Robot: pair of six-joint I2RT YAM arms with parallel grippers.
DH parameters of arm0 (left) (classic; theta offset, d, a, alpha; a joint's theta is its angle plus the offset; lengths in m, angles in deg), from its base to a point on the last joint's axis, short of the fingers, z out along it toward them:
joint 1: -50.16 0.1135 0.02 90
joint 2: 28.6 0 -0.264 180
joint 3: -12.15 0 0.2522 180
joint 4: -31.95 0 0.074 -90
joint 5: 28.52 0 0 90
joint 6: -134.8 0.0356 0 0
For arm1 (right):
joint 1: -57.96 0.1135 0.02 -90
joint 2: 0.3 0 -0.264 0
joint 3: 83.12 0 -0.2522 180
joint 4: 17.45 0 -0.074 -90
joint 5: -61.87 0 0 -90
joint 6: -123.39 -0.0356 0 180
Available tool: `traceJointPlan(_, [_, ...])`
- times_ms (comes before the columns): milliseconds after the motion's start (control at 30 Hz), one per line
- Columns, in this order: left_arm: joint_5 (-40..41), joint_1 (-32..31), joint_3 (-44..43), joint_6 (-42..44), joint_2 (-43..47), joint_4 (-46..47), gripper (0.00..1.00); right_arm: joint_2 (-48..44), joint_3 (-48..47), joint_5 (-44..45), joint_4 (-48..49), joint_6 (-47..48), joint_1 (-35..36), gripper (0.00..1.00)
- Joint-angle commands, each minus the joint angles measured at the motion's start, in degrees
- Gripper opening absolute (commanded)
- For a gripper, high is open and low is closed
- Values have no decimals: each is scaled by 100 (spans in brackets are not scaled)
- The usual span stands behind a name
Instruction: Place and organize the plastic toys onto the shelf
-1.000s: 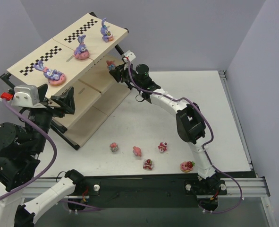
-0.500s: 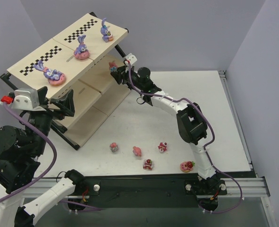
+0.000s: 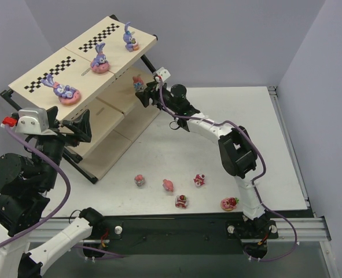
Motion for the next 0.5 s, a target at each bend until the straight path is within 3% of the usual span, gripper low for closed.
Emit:
traceJointPlan(0, [68, 10, -132, 40, -67, 63, 97, -551, 319, -118, 228, -30, -48, 68])
traceJointPlan(233, [32, 10, -466, -171, -304, -411, 97, -1945, 1329, 136, -113, -478, -22, 76])
traceJointPlan(333, [-73, 10, -440, -354, -269, -727, 97, -2849, 2023, 619, -772, -645, 66, 76])
traceJointPlan(467, [-248, 1, -396, -715, -182, -1254, 97, -3907, 2552, 1428, -2499, -576, 626, 76])
